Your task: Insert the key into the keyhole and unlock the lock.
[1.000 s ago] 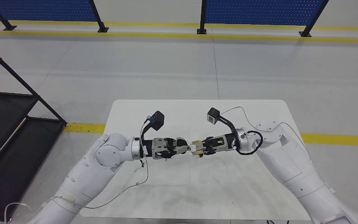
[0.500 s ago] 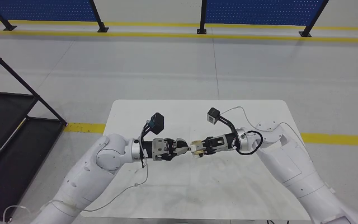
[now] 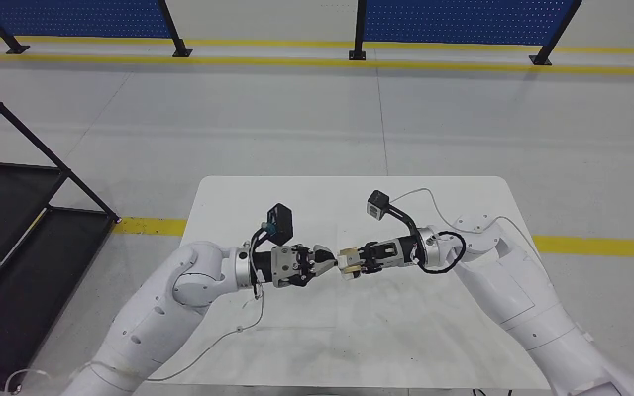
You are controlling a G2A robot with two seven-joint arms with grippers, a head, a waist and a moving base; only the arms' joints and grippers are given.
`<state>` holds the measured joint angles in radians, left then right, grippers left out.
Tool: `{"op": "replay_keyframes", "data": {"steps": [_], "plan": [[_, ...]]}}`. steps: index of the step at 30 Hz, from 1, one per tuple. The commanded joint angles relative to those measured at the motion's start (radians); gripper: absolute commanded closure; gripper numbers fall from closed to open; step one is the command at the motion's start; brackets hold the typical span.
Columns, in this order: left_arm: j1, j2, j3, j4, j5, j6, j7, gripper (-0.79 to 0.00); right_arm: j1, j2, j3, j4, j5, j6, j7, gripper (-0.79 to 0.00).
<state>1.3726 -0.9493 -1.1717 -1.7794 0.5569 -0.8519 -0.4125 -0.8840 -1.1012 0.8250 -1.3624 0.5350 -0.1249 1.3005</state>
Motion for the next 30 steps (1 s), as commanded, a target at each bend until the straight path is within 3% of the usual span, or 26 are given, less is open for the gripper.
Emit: {"op": "replay_keyframes", "data": {"steps": [1, 30], "plan": [[0.006, 0.000, -0.003, -0.008, 0.031, 0.002, 0.015, 0.000, 0.000, 0.000, 0.000, 0.000, 0.000, 0.000, 0.000, 0.000], [0.065, -0.005, -0.022, -0.078, 0.347, 0.045, 0.189, 0.000, 0.000, 0.000, 0.000, 0.000, 0.000, 0.000, 0.000, 0.000]]}}
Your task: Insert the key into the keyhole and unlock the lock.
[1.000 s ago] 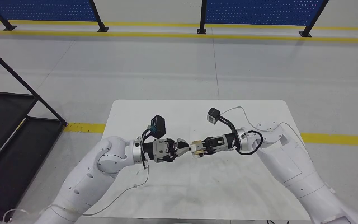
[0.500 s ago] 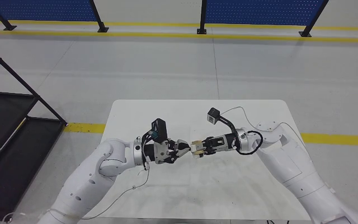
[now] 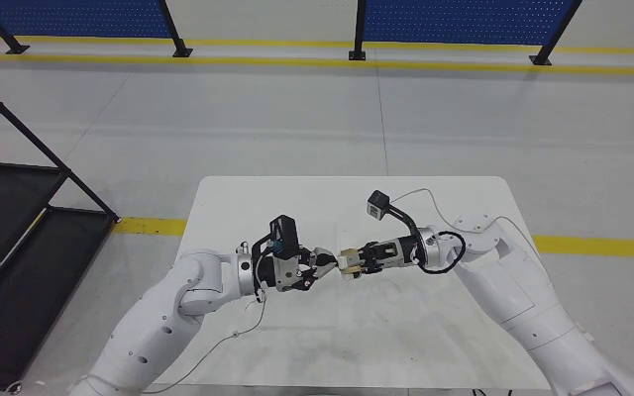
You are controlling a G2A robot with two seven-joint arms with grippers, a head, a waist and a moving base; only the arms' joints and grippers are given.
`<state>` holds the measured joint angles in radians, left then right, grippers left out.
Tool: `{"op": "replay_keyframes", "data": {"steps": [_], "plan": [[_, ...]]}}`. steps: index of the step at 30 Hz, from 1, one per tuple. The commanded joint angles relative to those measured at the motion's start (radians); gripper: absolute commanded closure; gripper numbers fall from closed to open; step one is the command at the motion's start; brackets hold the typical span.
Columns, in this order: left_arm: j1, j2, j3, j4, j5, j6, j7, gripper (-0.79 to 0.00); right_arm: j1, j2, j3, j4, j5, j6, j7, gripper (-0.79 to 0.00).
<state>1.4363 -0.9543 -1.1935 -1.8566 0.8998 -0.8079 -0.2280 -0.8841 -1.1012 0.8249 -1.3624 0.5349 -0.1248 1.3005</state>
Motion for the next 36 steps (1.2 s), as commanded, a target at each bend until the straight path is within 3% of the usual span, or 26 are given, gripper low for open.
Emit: {"op": "replay_keyframes", "data": {"steps": [1, 36], "plan": [[0.003, 0.000, -0.001, -0.003, 0.010, 0.002, 0.008, 0.000, 0.000, 0.000, 0.000, 0.000, 0.000, 0.000, 0.000, 0.000], [-0.005, -0.005, 0.015, 0.018, 0.001, 0.003, 0.012, 0.000, 0.000, 0.000, 0.000, 0.000, 0.000, 0.000, 0.000, 0.000]]}}
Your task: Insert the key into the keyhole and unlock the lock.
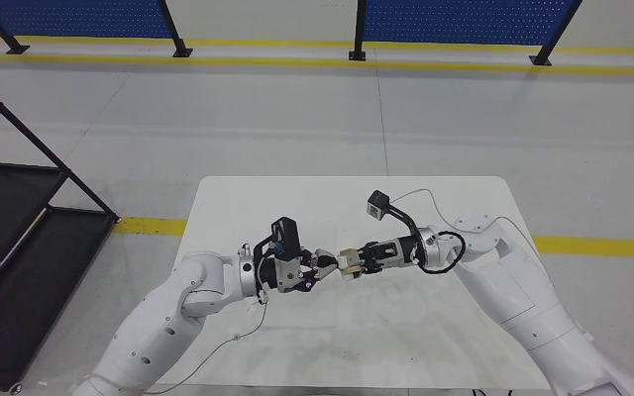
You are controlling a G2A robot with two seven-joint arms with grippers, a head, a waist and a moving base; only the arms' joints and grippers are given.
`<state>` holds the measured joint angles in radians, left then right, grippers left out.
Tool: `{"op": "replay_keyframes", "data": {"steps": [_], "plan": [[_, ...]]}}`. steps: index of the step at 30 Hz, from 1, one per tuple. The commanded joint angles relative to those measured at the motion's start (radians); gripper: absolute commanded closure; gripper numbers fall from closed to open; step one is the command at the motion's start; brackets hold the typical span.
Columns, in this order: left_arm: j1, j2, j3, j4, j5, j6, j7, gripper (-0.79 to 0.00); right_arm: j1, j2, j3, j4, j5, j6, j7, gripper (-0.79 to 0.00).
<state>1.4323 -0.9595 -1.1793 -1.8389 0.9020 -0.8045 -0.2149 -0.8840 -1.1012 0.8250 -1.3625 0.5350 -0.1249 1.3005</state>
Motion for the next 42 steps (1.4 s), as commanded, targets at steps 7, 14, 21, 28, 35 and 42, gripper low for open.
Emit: {"op": "replay_keyframes", "data": {"steps": [7, 14, 21, 28, 35, 42], "plan": [[-0.004, 0.000, 0.001, 0.001, -0.007, 0.001, -0.010, 0.000, 0.000, 0.000, 0.000, 0.000, 0.000, 0.000, 0.000, 0.000], [-0.001, 0.001, -0.009, -0.014, 0.013, 0.001, -0.012, 0.000, 0.000, 0.000, 0.000, 0.000, 0.000, 0.000, 0.000, 0.000], [0.016, 0.005, -0.032, -0.048, 0.048, 0.007, -0.007, 0.000, 0.000, 0.000, 0.000, 0.000, 0.000, 0.000, 0.000, 0.000], [0.036, 0.009, -0.054, -0.073, 0.060, 0.008, -0.008, 0.000, 0.000, 0.000, 0.000, 0.000, 0.000, 0.000, 0.000, 0.000], [0.045, 0.012, -0.061, -0.083, 0.080, -0.002, -0.010, 0.000, 0.000, 0.000, 0.000, 0.000, 0.000, 0.000, 0.000, 0.000], [0.049, 0.011, -0.055, -0.089, 0.104, 0.001, -0.003, 0.000, 0.000, 0.000, 0.000, 0.000, 0.000, 0.000, 0.000, 0.000]]}}
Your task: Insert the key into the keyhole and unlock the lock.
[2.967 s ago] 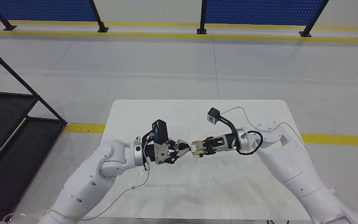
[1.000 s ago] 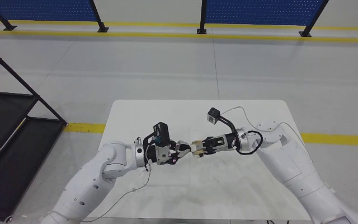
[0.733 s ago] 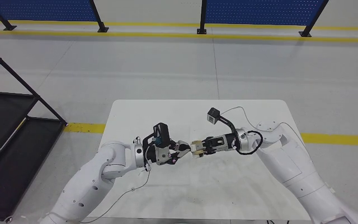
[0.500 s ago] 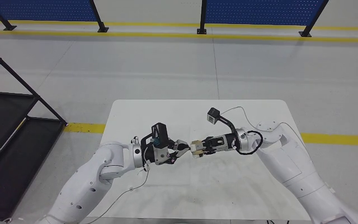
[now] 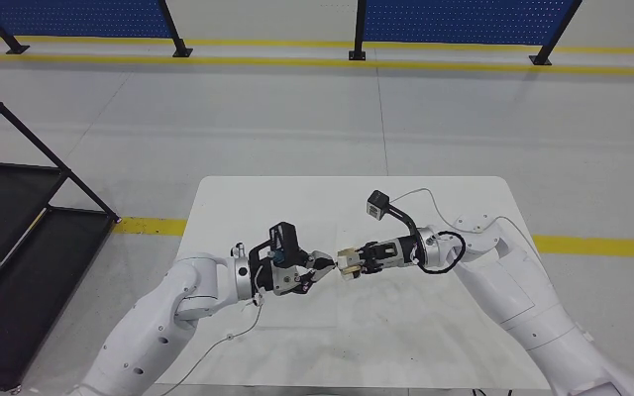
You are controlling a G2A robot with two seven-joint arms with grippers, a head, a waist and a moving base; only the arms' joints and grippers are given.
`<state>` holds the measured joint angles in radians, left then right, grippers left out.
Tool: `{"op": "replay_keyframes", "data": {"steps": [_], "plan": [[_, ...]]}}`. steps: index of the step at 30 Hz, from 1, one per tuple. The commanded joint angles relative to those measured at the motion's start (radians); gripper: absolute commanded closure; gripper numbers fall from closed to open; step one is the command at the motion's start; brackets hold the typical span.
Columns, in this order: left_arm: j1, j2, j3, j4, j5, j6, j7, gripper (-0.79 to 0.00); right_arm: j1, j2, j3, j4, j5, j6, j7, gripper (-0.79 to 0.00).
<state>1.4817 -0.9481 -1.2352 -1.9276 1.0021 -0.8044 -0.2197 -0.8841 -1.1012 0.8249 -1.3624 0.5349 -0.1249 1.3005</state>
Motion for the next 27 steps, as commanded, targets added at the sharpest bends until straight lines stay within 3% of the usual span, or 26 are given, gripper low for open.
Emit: {"op": "replay_keyframes", "data": {"steps": [1, 27], "plan": [[-0.001, 0.000, 0.000, -0.004, 0.016, 0.006, 0.003, 0.000, 0.000, 0.000, 0.000, 0.000, 0.000, 0.000, 0.000, 0.000], [0.040, 0.000, -0.002, -0.073, 0.250, 0.079, 0.078, 0.000, 0.000, 0.000, 0.000, 0.000, 0.000, 0.000, 0.000, 0.000]]}}
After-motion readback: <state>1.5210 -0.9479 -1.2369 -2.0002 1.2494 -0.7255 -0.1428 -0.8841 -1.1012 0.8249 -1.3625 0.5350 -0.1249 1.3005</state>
